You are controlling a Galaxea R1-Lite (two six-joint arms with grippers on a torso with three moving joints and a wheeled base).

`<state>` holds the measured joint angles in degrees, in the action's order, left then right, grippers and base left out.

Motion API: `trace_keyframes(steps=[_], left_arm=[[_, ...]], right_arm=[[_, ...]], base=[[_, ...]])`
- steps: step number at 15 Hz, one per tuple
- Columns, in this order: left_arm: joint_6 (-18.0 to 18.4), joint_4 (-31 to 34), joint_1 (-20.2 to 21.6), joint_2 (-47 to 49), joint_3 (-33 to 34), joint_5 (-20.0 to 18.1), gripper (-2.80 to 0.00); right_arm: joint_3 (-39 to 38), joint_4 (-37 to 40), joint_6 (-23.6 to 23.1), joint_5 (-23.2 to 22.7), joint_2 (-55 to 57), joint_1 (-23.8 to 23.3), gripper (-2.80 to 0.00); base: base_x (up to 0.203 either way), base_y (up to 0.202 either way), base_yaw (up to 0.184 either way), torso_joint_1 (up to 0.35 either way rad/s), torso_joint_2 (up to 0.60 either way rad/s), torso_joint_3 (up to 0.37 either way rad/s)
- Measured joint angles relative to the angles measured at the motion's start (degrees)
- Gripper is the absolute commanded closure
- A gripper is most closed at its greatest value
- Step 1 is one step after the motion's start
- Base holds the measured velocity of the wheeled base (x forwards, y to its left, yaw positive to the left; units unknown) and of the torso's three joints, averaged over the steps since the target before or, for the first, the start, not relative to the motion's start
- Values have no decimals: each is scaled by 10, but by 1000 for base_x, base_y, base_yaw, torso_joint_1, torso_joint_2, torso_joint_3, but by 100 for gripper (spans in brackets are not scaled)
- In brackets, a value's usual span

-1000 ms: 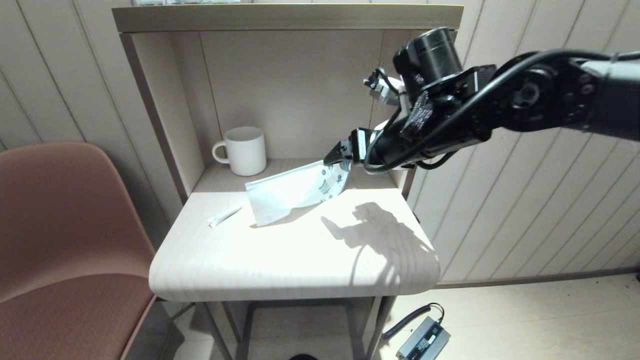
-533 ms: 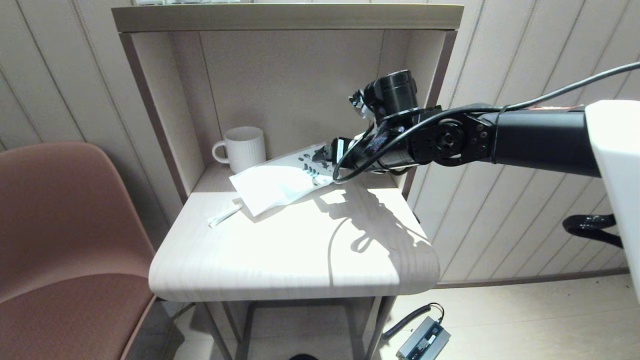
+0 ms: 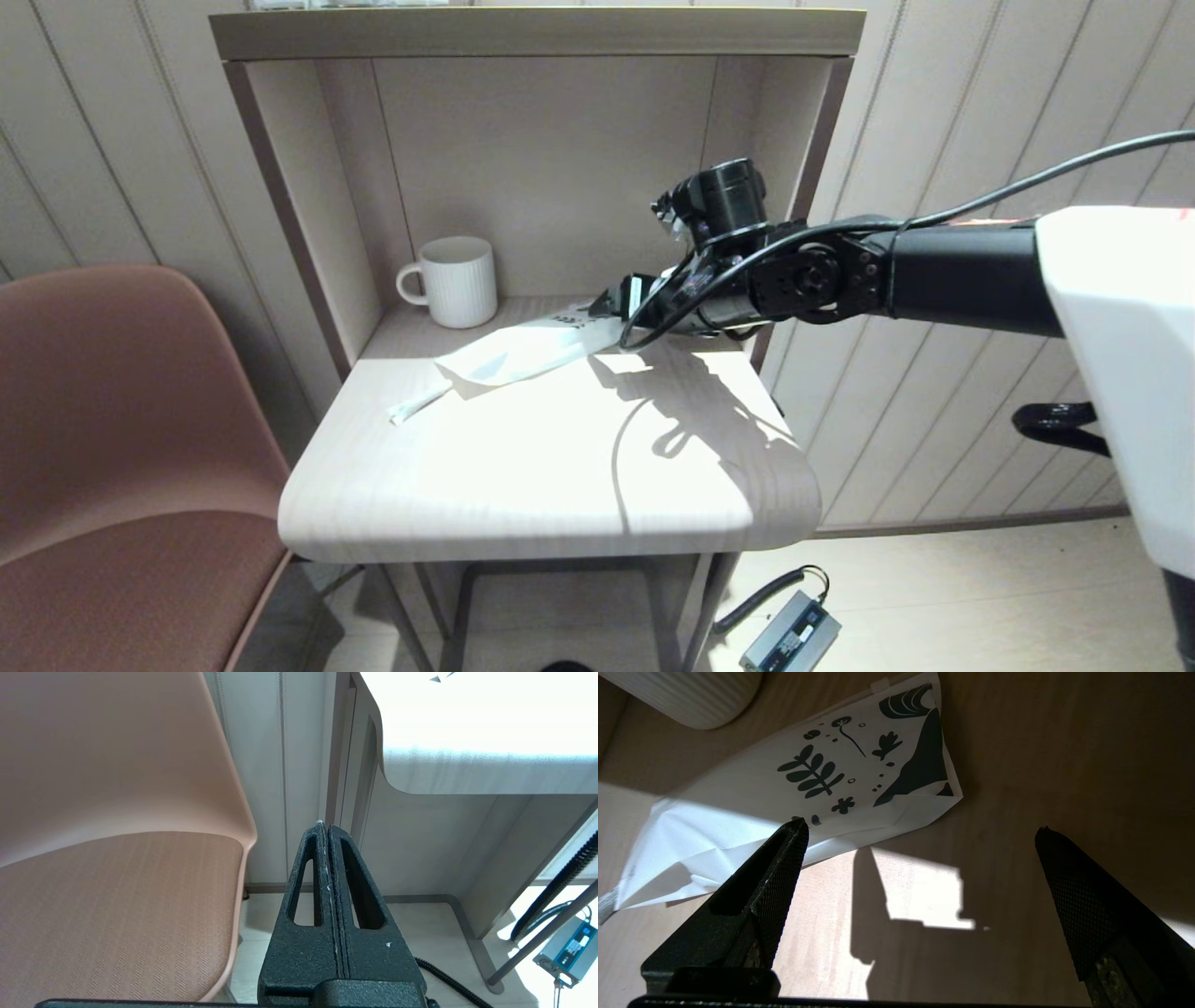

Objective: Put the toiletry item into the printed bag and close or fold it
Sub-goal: Pick up the storage bag

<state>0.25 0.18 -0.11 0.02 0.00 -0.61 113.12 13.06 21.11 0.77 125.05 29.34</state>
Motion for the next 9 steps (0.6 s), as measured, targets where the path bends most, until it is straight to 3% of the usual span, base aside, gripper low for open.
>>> trace_keyframes(steps=[9], left_arm=[[0, 0, 0, 0, 0, 0, 0]], right_arm=[[1, -105, 15, 2, 60, 6, -280]], base=[[0, 0, 0, 0, 0, 0]])
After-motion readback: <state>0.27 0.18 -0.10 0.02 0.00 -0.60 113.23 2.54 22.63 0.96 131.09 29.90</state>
